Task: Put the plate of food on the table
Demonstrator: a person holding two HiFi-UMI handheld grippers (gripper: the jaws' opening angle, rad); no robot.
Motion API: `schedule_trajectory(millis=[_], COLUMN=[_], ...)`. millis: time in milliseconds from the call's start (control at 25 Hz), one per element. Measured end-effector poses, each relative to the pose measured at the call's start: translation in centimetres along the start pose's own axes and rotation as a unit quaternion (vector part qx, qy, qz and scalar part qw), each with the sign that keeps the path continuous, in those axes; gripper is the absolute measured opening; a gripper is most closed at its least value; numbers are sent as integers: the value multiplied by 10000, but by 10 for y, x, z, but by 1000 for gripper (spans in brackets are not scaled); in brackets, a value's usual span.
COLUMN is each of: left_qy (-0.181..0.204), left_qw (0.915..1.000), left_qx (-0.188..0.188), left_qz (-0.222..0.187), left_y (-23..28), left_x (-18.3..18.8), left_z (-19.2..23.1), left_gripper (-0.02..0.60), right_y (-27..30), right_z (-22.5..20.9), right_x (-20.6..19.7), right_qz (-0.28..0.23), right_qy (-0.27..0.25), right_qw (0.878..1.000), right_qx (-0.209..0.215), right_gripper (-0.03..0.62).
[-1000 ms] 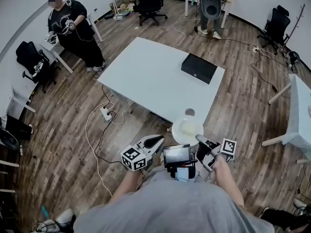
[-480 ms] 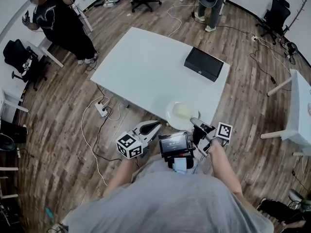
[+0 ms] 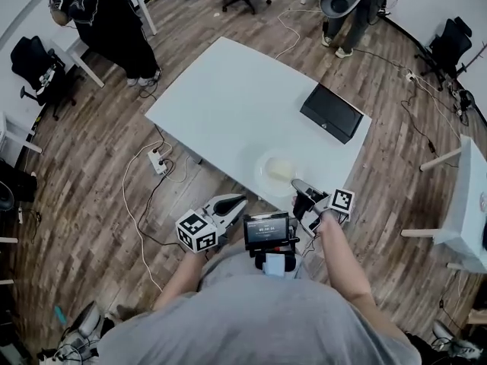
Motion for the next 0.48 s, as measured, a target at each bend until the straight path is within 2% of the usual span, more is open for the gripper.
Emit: schedule_trajectory(millis=[240,480], left_qy=[-83,-236], left_qw=[9997,9990], left_qx=[243,372], left_qz=[58,113], left_y=[-4,-3], left_x=[-10,-20], left_z=[7,9], left_gripper=[32,32], right_y=[24,36], right_z=[-25,-60], right_x=[20,31], right_qz=[63,-172], right_qy=[-45,159], right_qw=[10000,9995], right_qx=[-14,-211], right_gripper=[37,37])
Point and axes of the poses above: the fingertips, and each gripper's own axes: y forward along the fingers, z to its left, x out of its top, the point moved 7 cm from there along -y, backward along the fingers, and after that the axes turned 9 degrees about z, right-handed, at the moved point
